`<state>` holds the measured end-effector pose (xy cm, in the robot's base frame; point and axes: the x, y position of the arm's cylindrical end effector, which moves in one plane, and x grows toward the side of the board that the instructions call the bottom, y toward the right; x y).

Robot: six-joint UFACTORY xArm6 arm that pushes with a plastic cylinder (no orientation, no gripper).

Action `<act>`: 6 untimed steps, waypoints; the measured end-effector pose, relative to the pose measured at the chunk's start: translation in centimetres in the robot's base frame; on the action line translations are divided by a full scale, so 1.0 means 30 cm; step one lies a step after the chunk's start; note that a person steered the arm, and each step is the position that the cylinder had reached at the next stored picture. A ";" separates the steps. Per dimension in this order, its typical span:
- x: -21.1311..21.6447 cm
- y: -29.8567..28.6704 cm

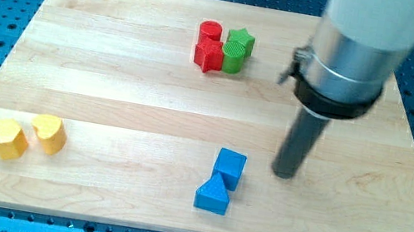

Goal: Move the blue triangle to the bottom left of the blue cube

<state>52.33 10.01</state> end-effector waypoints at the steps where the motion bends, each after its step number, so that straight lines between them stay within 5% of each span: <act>1: 0.044 -0.133; 3: 0.062 -0.215; 4: 0.096 0.092; 5: 0.313 0.102; 6: 0.319 0.078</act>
